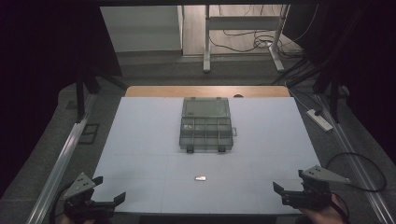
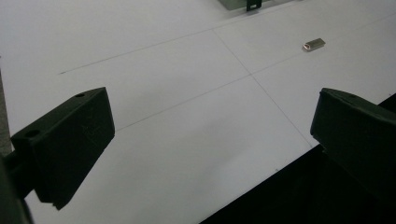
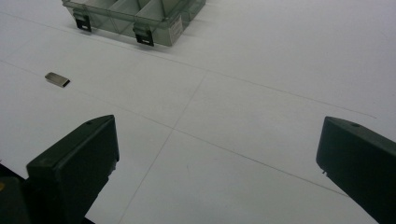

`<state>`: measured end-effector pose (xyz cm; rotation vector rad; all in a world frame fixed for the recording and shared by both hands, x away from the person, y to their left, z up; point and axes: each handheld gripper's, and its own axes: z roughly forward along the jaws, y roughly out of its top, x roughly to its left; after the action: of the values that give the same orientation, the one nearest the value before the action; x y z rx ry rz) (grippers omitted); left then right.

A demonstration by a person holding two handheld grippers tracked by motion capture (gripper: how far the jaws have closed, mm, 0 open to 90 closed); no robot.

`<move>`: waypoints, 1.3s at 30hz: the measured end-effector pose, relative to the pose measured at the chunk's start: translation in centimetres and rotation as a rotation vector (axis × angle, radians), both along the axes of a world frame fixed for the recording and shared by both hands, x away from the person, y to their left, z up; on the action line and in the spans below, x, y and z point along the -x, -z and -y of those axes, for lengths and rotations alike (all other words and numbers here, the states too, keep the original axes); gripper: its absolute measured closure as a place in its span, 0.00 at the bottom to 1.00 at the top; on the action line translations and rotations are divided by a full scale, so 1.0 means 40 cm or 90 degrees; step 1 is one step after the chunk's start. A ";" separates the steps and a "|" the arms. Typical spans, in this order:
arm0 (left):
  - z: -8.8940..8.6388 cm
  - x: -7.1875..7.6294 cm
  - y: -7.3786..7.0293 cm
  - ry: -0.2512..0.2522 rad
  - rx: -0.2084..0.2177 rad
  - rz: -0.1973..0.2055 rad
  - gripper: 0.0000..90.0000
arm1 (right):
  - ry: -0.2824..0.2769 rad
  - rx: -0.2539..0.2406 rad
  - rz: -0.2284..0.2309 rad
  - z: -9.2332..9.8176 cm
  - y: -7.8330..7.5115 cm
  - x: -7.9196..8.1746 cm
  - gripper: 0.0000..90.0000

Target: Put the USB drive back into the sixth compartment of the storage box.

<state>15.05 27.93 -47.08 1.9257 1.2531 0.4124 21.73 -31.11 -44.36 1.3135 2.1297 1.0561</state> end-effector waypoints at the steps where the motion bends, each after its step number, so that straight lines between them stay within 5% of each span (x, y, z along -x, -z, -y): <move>1: 0.000 0.000 0.000 0.000 -0.001 0.000 0.00 | -0.003 0.001 -0.002 -0.001 0.000 0.000 0.00; 14: 0.000 -0.002 0.001 -0.002 -0.003 -0.006 0.00 | -0.023 0.030 -0.005 -0.015 0.002 0.000 0.00; 39: 0.000 -0.004 0.002 -0.003 -0.002 -0.010 0.01 | -0.086 0.018 -0.024 -0.029 0.003 -0.018 0.00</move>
<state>15.20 27.95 -47.15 1.9324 1.2674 0.4018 22.45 -29.94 -44.48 1.2012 2.2800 1.0575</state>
